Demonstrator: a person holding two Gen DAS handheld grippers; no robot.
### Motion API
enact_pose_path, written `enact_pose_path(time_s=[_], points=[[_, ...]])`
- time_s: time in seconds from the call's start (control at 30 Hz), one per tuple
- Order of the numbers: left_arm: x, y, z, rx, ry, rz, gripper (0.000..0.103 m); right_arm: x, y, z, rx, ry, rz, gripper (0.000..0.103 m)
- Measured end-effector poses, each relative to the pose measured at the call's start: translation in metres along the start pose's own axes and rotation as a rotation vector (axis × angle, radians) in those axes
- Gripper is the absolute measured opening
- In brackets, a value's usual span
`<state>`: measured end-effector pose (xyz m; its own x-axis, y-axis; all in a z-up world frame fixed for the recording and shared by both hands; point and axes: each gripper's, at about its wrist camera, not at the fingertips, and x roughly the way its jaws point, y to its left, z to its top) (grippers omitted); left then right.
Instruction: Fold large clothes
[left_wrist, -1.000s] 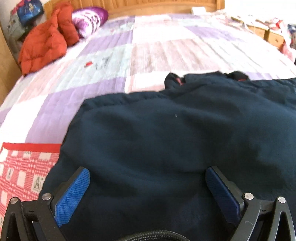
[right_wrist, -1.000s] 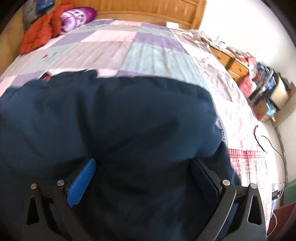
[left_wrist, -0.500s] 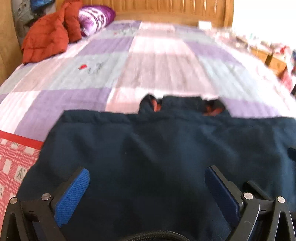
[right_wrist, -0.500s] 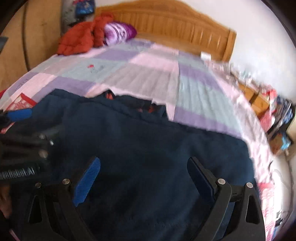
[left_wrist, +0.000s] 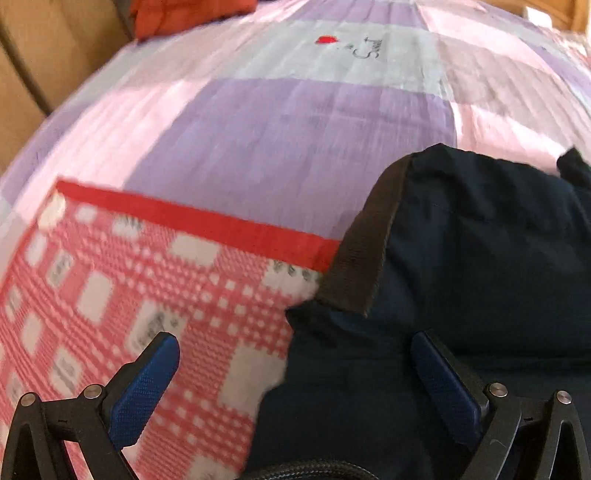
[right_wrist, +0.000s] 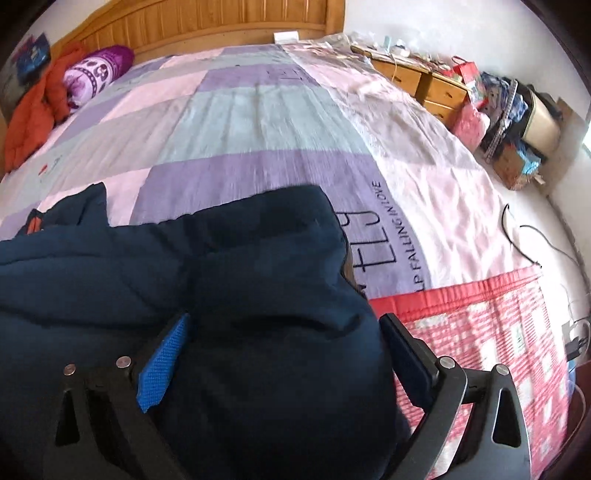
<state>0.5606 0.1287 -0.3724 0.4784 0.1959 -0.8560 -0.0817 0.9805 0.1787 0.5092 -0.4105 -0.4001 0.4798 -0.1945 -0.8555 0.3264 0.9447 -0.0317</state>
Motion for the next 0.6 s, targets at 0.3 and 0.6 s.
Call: enact_pose_path(time_s=[0.3, 0.6], points=[[0.018, 0.046, -0.002, -0.132, 0.121, -0.110, 0.103, 0.006, -0.018, -0.011, 0.063, 0.036, 0.079, 0.102], [-0.121, -0.013, -0.077, -0.033, -0.107, -0.301, 0.100, -0.132, 0.052, -0.084, -0.180, -0.251, 0.112, 0.102]])
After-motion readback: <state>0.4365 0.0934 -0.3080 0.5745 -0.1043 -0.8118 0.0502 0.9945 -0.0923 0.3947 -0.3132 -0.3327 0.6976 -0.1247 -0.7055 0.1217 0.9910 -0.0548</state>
